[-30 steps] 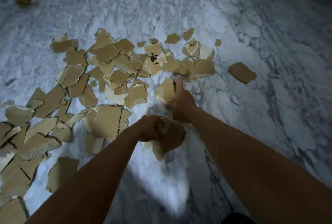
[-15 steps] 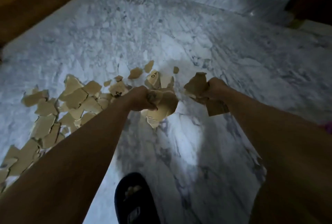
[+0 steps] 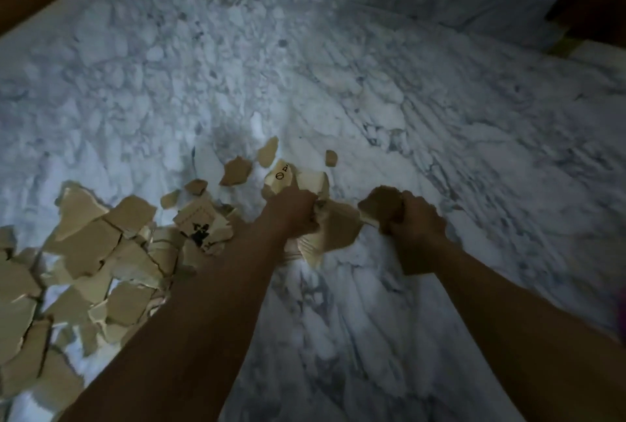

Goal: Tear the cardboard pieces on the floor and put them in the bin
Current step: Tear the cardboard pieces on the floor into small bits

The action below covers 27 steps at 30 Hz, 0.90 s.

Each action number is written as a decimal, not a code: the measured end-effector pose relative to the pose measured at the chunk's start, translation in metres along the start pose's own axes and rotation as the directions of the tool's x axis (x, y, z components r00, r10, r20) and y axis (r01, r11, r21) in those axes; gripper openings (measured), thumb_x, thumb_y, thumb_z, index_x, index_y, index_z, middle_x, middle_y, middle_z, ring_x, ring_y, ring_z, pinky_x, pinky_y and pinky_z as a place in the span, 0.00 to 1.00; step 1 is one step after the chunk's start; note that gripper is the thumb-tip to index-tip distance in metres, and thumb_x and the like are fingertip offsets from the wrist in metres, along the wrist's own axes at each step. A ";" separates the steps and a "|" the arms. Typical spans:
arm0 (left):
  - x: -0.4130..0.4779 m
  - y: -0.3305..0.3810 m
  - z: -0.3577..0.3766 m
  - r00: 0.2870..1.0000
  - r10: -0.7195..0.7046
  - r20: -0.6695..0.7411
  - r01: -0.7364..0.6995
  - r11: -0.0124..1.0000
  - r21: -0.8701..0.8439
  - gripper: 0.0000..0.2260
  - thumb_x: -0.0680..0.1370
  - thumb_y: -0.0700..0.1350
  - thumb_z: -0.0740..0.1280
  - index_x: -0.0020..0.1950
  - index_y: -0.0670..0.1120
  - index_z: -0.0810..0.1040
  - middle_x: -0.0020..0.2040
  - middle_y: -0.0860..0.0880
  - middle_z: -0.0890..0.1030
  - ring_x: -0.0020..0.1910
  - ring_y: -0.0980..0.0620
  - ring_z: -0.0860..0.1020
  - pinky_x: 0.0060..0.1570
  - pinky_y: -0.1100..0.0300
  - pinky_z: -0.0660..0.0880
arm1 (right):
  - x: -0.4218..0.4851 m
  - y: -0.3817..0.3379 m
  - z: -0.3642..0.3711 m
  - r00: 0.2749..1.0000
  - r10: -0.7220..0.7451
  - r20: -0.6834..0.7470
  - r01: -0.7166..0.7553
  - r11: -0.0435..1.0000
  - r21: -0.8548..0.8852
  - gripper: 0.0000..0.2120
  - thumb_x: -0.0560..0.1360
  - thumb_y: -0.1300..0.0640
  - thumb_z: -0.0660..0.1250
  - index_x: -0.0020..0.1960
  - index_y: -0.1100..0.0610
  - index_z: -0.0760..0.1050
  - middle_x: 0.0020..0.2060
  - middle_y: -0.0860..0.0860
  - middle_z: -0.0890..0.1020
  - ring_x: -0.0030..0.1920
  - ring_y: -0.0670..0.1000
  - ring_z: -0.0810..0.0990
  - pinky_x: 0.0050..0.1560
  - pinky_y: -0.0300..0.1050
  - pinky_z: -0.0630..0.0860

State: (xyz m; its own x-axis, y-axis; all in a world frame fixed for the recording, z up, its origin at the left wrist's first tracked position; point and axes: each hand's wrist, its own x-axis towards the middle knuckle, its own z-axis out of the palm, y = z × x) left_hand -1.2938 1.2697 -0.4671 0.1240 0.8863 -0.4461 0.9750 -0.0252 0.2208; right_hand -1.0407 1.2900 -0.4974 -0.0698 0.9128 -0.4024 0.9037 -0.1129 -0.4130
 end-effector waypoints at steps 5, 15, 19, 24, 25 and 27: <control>0.007 -0.004 -0.004 0.998 0.064 0.026 -0.064 0.998 -0.015 0.18 0.71 0.49 0.73 0.58 0.45 0.79 0.56 0.43 0.79 0.54 0.44 0.79 0.48 0.56 0.74 | -0.002 -0.019 -0.014 1.000 -0.006 -0.030 0.010 0.990 0.142 0.25 0.66 0.60 0.74 0.55 0.54 0.62 0.42 0.52 0.76 0.40 0.54 0.77 0.32 0.45 0.69; -0.004 0.009 -0.031 0.963 0.175 0.203 -0.114 0.953 -0.281 0.28 0.74 0.44 0.74 0.72 0.47 0.69 0.67 0.45 0.76 0.65 0.45 0.75 0.60 0.55 0.72 | 0.074 -0.080 -0.081 0.957 -0.015 0.290 -0.054 0.971 0.231 0.12 0.70 0.55 0.78 0.46 0.61 0.81 0.37 0.58 0.82 0.34 0.57 0.80 0.34 0.49 0.78; -0.004 -0.046 -0.081 0.993 0.026 0.111 0.014 0.940 -0.340 0.29 0.71 0.41 0.76 0.69 0.48 0.69 0.60 0.47 0.78 0.58 0.47 0.77 0.52 0.57 0.72 | 0.102 -0.135 -0.062 0.934 -0.210 0.291 0.183 0.976 0.118 0.11 0.68 0.53 0.79 0.45 0.55 0.80 0.35 0.49 0.80 0.32 0.48 0.78 0.28 0.39 0.74; 0.005 -0.130 -0.110 0.956 -0.265 0.127 0.285 0.941 -0.184 0.09 0.67 0.45 0.79 0.43 0.46 0.82 0.43 0.47 0.83 0.44 0.48 0.81 0.44 0.57 0.75 | 0.129 -0.154 -0.014 0.920 -0.361 0.152 0.385 0.906 -0.178 0.16 0.65 0.56 0.75 0.50 0.57 0.76 0.49 0.56 0.80 0.48 0.61 0.81 0.46 0.48 0.77; 0.007 -0.137 -0.103 0.950 -0.289 0.117 0.308 0.931 -0.196 0.09 0.67 0.44 0.79 0.42 0.46 0.81 0.42 0.47 0.83 0.45 0.48 0.81 0.45 0.56 0.75 | 0.129 -0.152 -0.007 0.924 -0.363 0.124 0.381 0.904 -0.196 0.17 0.64 0.56 0.76 0.50 0.57 0.74 0.50 0.57 0.79 0.49 0.62 0.80 0.46 0.50 0.77; 0.016 -0.141 -0.088 0.951 -0.299 0.076 0.308 0.921 -0.239 0.11 0.65 0.42 0.79 0.42 0.45 0.80 0.43 0.47 0.82 0.47 0.47 0.81 0.46 0.52 0.76 | 0.127 -0.147 0.002 0.921 -0.381 0.074 0.389 0.904 -0.178 0.19 0.65 0.56 0.76 0.51 0.57 0.72 0.49 0.58 0.79 0.48 0.63 0.79 0.45 0.50 0.76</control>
State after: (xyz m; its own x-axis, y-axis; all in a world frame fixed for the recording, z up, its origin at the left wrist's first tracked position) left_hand -1.4458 1.3277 -0.4292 -0.1591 0.8155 -0.5565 0.8921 0.3603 0.2729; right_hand -1.1830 1.4221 -0.4895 -0.4404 0.8549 -0.2740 0.8650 0.3224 -0.3844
